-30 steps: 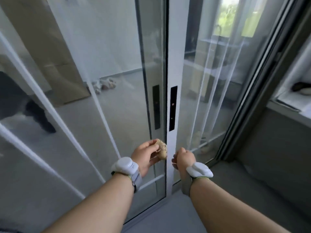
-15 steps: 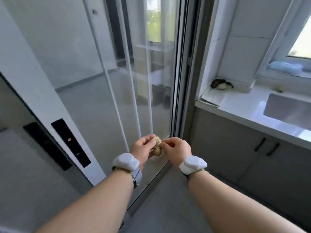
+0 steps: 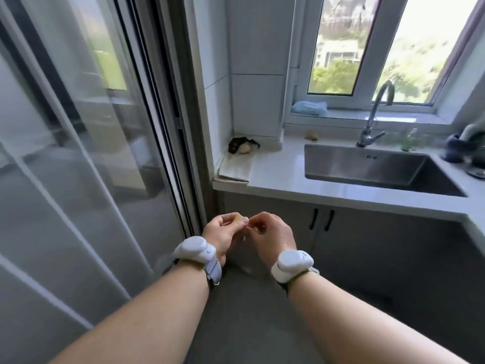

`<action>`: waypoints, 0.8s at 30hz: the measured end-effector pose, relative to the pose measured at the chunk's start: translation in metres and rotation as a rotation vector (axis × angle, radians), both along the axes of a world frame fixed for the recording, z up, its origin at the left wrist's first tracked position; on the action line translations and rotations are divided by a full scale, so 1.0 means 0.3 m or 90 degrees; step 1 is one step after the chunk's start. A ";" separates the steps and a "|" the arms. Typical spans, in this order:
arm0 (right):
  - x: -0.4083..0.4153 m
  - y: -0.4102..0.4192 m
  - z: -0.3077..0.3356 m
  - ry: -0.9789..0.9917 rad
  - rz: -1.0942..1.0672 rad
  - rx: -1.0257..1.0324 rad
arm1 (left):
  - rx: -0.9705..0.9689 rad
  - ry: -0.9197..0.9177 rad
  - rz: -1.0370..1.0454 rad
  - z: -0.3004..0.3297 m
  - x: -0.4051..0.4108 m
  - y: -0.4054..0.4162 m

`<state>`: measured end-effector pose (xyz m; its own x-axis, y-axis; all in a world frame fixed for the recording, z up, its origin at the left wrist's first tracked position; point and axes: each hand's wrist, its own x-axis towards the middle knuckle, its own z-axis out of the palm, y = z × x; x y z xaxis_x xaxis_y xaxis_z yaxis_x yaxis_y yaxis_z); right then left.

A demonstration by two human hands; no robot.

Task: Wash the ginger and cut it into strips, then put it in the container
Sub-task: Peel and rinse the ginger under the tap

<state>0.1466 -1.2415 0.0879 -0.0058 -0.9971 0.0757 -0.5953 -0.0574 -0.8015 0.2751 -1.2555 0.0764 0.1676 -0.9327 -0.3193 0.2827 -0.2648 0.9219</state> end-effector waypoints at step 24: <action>-0.063 -0.547 0.041 -0.171 -0.350 0.055 | 0.007 0.106 -0.343 0.024 -0.092 -0.694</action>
